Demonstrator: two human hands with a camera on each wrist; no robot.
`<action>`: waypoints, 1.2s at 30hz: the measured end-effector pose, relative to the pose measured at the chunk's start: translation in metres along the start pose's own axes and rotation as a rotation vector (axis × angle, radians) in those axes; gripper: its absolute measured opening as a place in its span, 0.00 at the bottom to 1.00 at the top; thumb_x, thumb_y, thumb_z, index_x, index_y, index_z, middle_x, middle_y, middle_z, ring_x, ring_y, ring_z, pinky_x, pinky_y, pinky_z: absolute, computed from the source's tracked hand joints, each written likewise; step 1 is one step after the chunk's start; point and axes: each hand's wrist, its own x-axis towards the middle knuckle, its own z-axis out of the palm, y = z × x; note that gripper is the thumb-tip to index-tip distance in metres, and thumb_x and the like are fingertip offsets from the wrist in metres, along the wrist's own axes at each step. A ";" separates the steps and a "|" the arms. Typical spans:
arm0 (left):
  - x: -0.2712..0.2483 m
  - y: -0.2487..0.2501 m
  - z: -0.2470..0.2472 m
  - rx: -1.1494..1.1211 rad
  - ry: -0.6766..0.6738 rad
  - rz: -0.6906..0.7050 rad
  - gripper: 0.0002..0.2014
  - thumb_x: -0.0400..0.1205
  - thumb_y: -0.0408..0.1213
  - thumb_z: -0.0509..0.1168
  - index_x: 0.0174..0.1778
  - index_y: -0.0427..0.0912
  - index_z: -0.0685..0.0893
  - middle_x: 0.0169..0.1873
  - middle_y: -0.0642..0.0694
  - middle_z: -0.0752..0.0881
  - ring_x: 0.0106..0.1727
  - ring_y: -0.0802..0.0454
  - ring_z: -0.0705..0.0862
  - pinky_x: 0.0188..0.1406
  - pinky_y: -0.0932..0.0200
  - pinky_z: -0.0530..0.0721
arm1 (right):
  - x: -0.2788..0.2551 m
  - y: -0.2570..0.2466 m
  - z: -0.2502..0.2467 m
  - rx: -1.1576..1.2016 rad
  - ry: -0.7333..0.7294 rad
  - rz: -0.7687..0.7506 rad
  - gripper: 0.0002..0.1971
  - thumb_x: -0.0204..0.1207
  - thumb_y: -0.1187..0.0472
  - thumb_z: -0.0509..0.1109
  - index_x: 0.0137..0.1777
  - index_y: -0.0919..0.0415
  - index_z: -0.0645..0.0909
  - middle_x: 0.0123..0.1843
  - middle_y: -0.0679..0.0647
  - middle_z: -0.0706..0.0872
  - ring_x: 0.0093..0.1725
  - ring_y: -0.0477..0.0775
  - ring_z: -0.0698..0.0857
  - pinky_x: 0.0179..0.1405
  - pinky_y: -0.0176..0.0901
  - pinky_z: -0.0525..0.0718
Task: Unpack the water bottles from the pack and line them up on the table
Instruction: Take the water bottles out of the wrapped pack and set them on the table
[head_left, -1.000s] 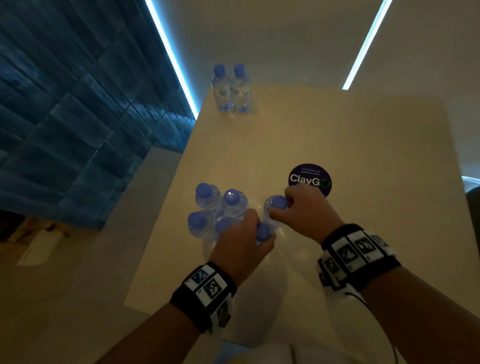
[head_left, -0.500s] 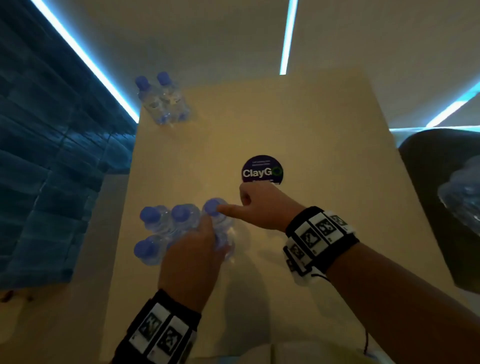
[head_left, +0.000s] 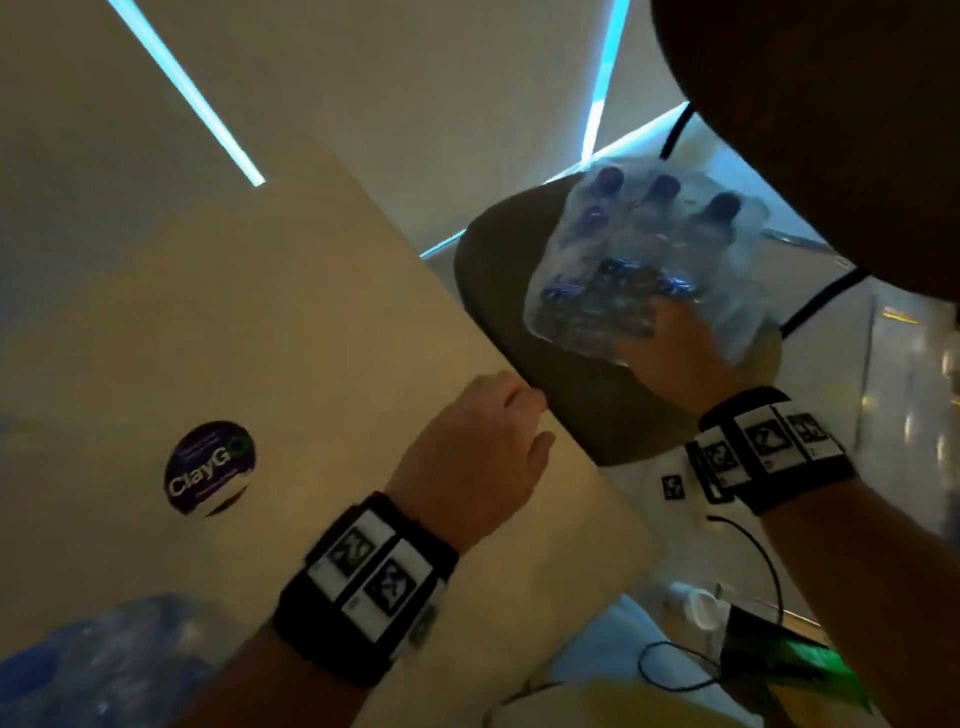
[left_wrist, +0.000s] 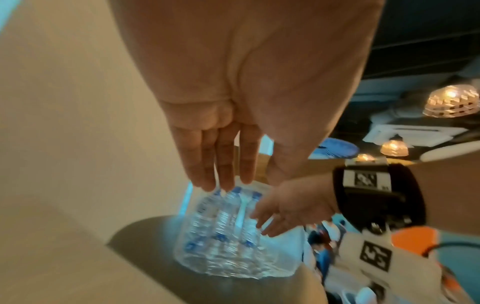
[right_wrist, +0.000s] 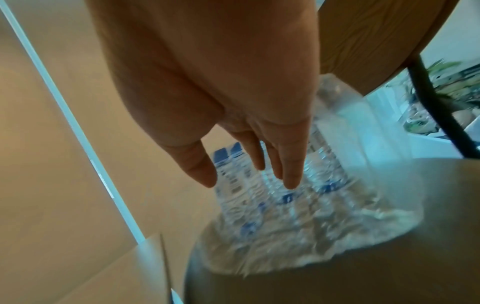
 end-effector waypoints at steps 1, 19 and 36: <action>0.028 0.009 0.008 0.012 -0.019 0.061 0.11 0.81 0.38 0.65 0.56 0.37 0.83 0.53 0.40 0.83 0.53 0.42 0.81 0.51 0.47 0.84 | 0.012 0.004 -0.005 -0.012 0.045 -0.033 0.25 0.74 0.56 0.72 0.70 0.61 0.75 0.64 0.62 0.83 0.64 0.64 0.81 0.65 0.54 0.77; 0.238 0.019 0.051 0.666 0.065 -0.165 0.37 0.74 0.42 0.73 0.77 0.48 0.64 0.74 0.40 0.67 0.62 0.29 0.75 0.43 0.40 0.85 | 0.102 0.032 -0.032 -0.129 0.252 0.029 0.53 0.75 0.46 0.71 0.85 0.51 0.32 0.79 0.72 0.66 0.73 0.68 0.75 0.68 0.64 0.78; 0.066 0.001 0.025 -0.135 0.224 -0.178 0.17 0.79 0.50 0.69 0.47 0.38 0.76 0.42 0.41 0.82 0.34 0.38 0.81 0.28 0.52 0.73 | -0.039 -0.022 -0.057 -0.474 -0.115 -0.458 0.13 0.79 0.48 0.65 0.46 0.58 0.70 0.35 0.53 0.74 0.32 0.57 0.75 0.29 0.46 0.71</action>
